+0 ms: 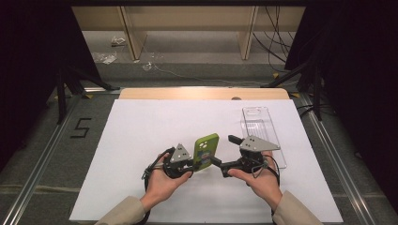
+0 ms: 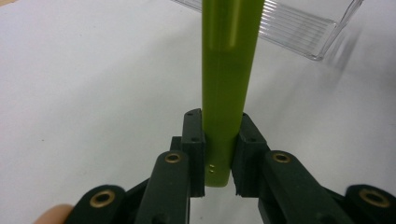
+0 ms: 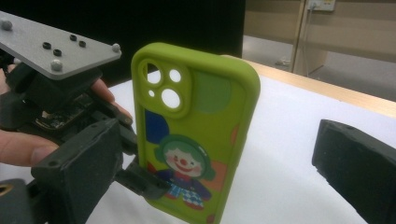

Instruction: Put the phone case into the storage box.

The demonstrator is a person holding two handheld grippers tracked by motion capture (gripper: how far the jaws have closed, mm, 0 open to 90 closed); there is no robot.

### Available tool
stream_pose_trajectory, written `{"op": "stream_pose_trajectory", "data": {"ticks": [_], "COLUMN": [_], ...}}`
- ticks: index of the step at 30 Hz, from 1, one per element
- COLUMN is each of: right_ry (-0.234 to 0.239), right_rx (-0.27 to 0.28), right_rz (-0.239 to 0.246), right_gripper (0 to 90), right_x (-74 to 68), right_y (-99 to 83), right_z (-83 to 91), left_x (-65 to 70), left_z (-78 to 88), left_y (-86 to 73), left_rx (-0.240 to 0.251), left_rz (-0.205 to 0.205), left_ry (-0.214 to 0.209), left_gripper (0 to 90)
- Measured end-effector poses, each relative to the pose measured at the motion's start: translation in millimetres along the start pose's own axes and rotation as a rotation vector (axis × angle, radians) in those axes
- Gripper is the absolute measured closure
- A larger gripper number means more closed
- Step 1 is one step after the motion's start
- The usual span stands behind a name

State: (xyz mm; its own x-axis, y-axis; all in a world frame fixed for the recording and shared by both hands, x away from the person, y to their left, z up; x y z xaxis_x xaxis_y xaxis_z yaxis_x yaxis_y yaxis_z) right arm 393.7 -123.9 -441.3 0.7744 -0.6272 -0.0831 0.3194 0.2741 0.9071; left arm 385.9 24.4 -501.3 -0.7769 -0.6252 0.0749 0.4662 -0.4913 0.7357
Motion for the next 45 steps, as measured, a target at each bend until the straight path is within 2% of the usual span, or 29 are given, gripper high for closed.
{"op": "stream_pose_trajectory", "data": {"ticks": [8, 14, 25, 31, 45], "right_ry": [-0.026, -0.045, -0.068, -0.104, -0.116], "right_rx": [-0.003, 0.011, 0.033, 0.042, 0.05], "right_rz": [0.008, -0.006, -0.026, -0.038, -0.05], "right_gripper": [0.3, 0.3, 0.3, 0.3, 0.3], "right_x": [1.3, 2.7, 3.1, 6.9, 6.3], "right_y": [-3.1, -4.2, -5.5, -5.3, -5.7], "right_z": [2.0, 3.9, 7.7, 9.4, 5.3], "left_x": [1.2, 3.9, 20.6, 28.1, 41.9], "left_z": [-1.3, -3.4, -14.8, -20.5, -30.1], "left_y": [1.2, 2.9, 12.9, 16.3, 19.5], "left_rx": [0.004, 0.005, 0.006, 0.008, 0.003], "left_rz": [-0.006, -0.001, -0.011, -0.012, -0.012], "left_ry": [0.002, 0.007, -0.007, -0.008, -0.012], "left_gripper": [77.2, 77.2, 77.2, 77.2, 77.2]}}
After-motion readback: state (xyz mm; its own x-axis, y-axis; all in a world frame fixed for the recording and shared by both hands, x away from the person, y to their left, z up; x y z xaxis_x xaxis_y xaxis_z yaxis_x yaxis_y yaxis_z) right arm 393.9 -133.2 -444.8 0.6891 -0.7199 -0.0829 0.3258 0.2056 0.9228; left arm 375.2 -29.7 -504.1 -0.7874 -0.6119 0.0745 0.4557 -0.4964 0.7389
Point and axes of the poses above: each handheld gripper's, and its own axes: z roughly backward along the jaws, y roughly out of its top, x roughly to its right, the point moved 7 cm from there along -z, roughly forward along the jaws, and after that the axes turned 7 degrees about -x, right-handed, at the moved point
